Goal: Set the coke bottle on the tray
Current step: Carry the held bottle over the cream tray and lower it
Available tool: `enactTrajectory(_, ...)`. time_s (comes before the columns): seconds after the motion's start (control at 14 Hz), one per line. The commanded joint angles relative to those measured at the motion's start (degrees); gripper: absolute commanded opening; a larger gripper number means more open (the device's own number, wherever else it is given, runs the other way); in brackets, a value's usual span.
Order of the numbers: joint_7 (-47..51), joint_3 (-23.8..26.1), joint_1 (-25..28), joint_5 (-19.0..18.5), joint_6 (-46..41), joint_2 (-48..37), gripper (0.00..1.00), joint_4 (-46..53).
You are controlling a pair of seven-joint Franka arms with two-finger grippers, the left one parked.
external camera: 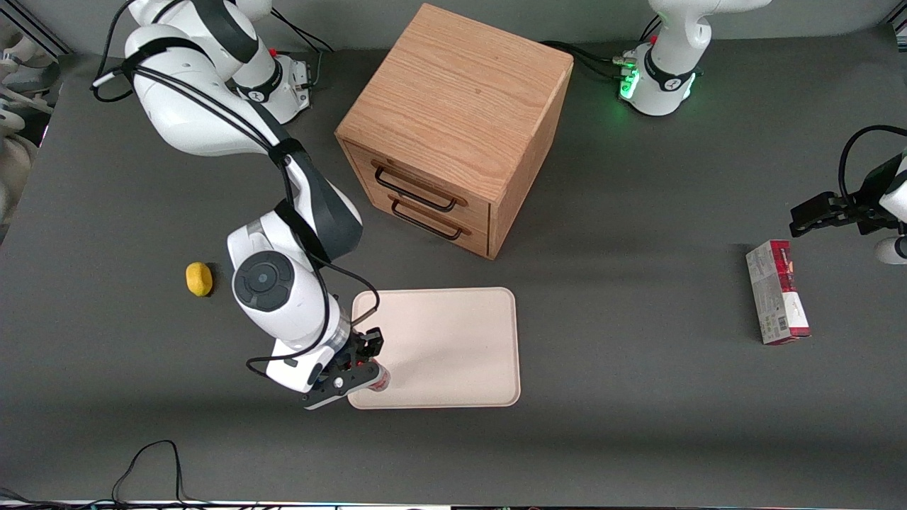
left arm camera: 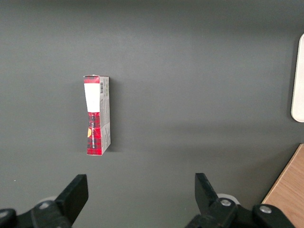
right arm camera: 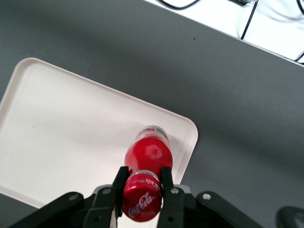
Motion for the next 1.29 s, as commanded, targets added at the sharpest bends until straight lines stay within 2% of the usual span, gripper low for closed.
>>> enactTrajectory(0.0,0.86,0.55,-0.25,-2.42,2.18,0.69,0.21,-0.35)
enactTrajectory(0.36,1.48,0.37,-0.6,-2.42,4.65,2.63,0.3,-0.62)
enactTrajectory(0.43,1.48,0.29,-0.6,-2.42,4.65,2.63,0.35,-0.7)
enactTrajectory(0.5,1.65,0.29,-0.6,-2.42,4.65,2.63,0.73,-0.62)
enactTrajectory(0.57,2.61,0.29,-0.6,-2.42,4.74,2.55,1.0,-0.7)
enactTrajectory(0.93,4.9,0.29,-1.04,-2.07,4.74,1.41,1.0,-2.11)
enactTrajectory(1.21,4.38,0.55,-2.88,-0.24,0.37,-4.9,1.0,-4.29)
